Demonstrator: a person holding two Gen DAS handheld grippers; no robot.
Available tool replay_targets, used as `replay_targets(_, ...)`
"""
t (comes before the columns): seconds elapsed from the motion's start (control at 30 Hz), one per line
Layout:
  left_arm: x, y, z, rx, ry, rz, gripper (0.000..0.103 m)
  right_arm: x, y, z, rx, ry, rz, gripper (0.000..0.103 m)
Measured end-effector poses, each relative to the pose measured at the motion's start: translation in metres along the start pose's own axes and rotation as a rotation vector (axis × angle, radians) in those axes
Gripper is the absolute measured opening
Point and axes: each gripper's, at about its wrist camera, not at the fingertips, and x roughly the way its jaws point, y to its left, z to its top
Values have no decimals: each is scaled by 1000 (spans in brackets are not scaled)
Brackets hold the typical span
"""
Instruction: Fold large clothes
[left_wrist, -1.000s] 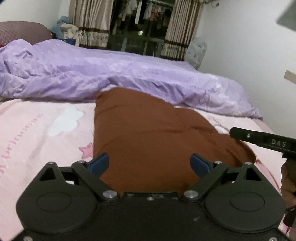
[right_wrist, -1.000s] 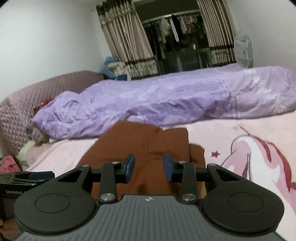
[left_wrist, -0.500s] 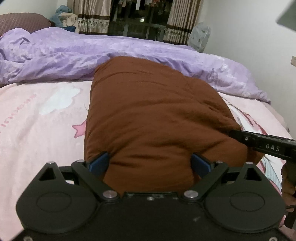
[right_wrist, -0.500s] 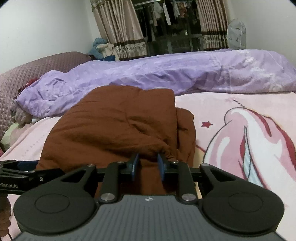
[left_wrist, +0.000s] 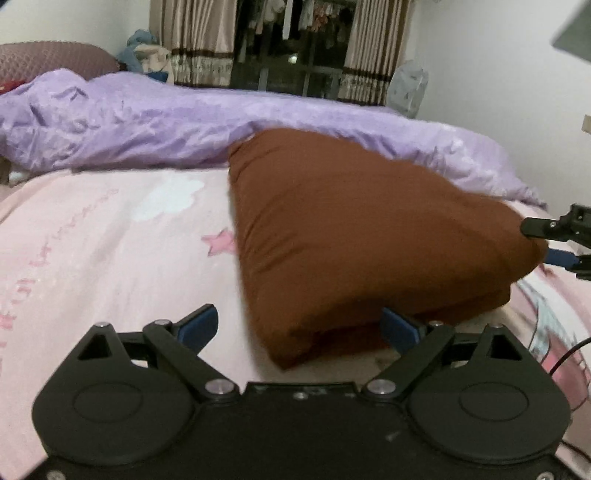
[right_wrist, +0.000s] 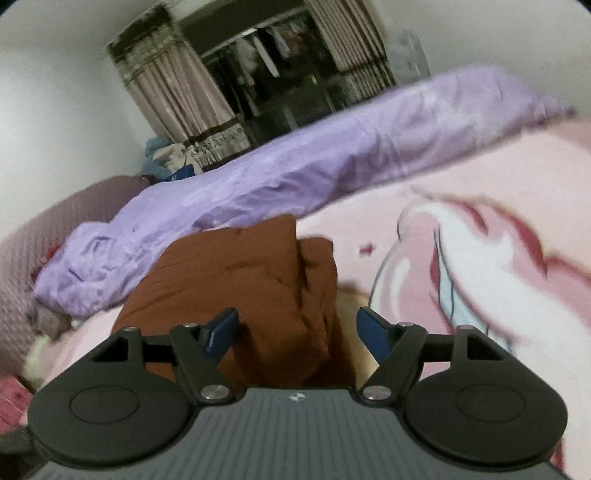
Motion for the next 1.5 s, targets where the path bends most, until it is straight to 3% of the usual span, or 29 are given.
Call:
replay_targets(0.1, 9, -1, -2, 14, -11, 23, 94, 11, -19, -8, 185, 103, 109, 81)
replay_targets(0.23, 23, 3, 0, -27, 7, 44, 90, 21, -23, -11, 253, 104, 131, 81)
replay_targets(0.27, 24, 4, -1, -40, 9, 45, 84, 23, -23, -10, 254, 101, 135, 76)
replay_targets(0.3, 26, 5, -1, -50, 13, 47, 56, 26, -22, -8, 258, 99, 137, 55)
replay_targets(0.33, 28, 8, 0, -72, 25, 30, 35, 29, -21, -7, 260, 100, 134, 43)
replay_targets(0.37, 28, 11, 0, -105, 29, 8, 35, 30, -19, -5, 255, 99, 130, 28)
replay_targets(0.4, 26, 15, 0, -134, 23, 3, 32, 29, -17, -1, 248, 92, 134, 24)
replay_targets(0.57, 17, 19, 4, -125, 11, -14, 30, 17, -11, 14, 193, 24, 156, 21)
replay_targets(0.67, 28, 20, -2, -120, 35, -10, 30, 32, -21, 6, 199, 41, 122, 21)
replay_targets(0.77, 45, 26, -15, -120, 64, 20, 42, 54, -40, -14, 254, 89, 114, 21)
replay_targets(0.83, 44, 32, -17, -171, 68, -11, 42, 56, -49, -20, 284, 80, 140, 21)
replay_targets(0.93, 35, 31, -14, -170, 65, -24, 41, 53, -46, -21, 276, 68, 132, 22)
replay_targets(1.03, 15, 28, -16, -147, 58, -12, 41, 50, -40, -17, 245, 72, 113, 37)
replay_targets(1.1, -1, 31, -17, -147, 46, -4, 40, 41, -38, -11, 256, 63, 114, 65)
replay_targets(1.2, -30, 37, -10, -117, -12, 38, 40, 23, -35, -5, 275, 43, 125, 68)
replay_targets(1.3, -42, 44, 8, -148, -73, -6, 41, 19, -26, 2, 280, 44, 121, 70)
replay_targets(1.43, -39, 34, 29, -156, -130, -114, 41, 29, -10, 5, 226, 34, 33, 70)
replay_targets(1.47, -33, 30, 33, -153, -128, -147, 41, 33, -8, 7, 221, 46, 12, 56)
replay_targets(1.5, -27, 25, 36, -145, -123, -166, 41, 37, -6, 7, 220, 54, 5, 33)
